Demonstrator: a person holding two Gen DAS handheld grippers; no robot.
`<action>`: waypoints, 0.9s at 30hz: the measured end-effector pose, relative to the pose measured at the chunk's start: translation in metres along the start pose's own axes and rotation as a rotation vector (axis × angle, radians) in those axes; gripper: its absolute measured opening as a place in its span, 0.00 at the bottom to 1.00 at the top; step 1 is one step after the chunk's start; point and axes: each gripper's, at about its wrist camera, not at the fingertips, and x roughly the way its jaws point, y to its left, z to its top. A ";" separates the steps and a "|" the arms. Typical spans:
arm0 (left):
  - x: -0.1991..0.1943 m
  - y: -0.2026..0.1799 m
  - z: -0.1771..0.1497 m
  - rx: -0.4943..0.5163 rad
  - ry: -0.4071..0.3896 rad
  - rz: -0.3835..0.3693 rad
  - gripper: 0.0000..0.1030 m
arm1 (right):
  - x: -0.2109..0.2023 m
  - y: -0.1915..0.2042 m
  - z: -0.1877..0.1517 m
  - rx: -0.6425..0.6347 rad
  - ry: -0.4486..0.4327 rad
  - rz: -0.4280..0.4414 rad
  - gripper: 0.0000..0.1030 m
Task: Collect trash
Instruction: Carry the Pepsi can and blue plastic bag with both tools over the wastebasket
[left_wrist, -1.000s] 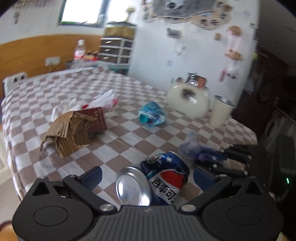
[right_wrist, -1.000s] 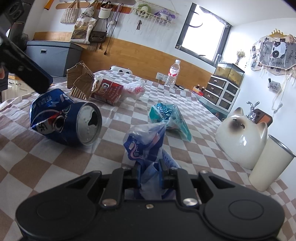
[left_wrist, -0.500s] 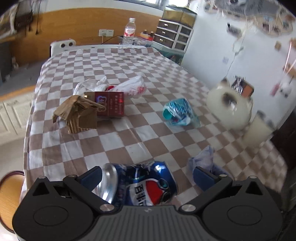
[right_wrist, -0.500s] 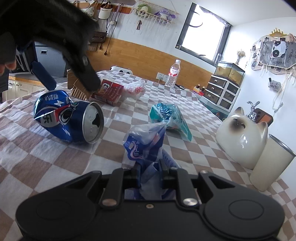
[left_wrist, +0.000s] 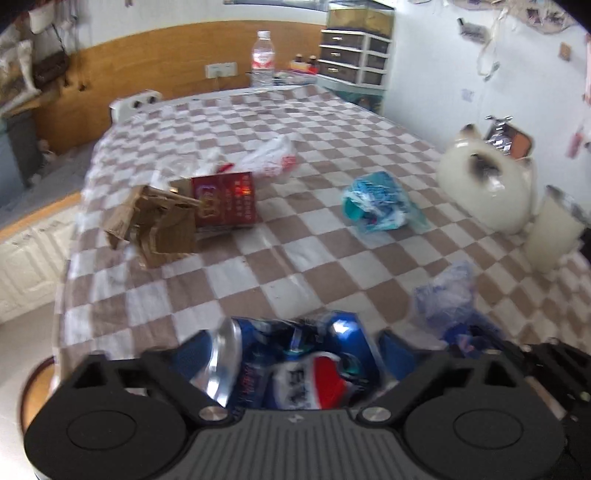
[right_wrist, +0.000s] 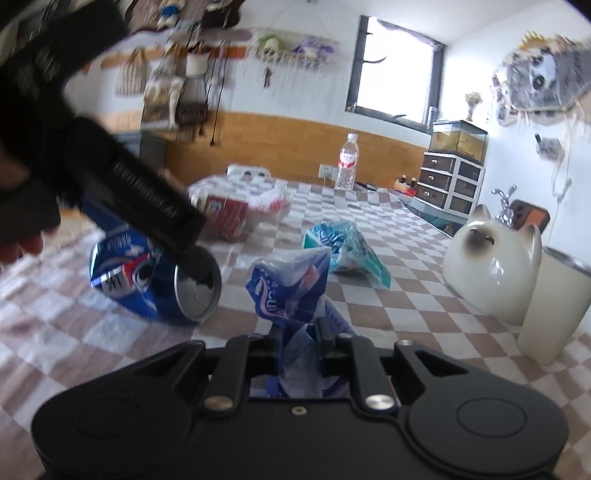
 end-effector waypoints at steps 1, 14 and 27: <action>-0.002 0.001 -0.001 -0.001 -0.006 -0.005 0.84 | -0.001 -0.001 0.000 0.011 -0.005 0.008 0.16; -0.037 0.014 -0.017 0.072 -0.105 -0.088 0.82 | 0.001 -0.005 0.005 0.077 0.015 0.016 0.16; -0.091 0.052 -0.038 0.101 -0.255 -0.077 0.82 | -0.037 0.023 0.050 0.107 -0.035 0.002 0.16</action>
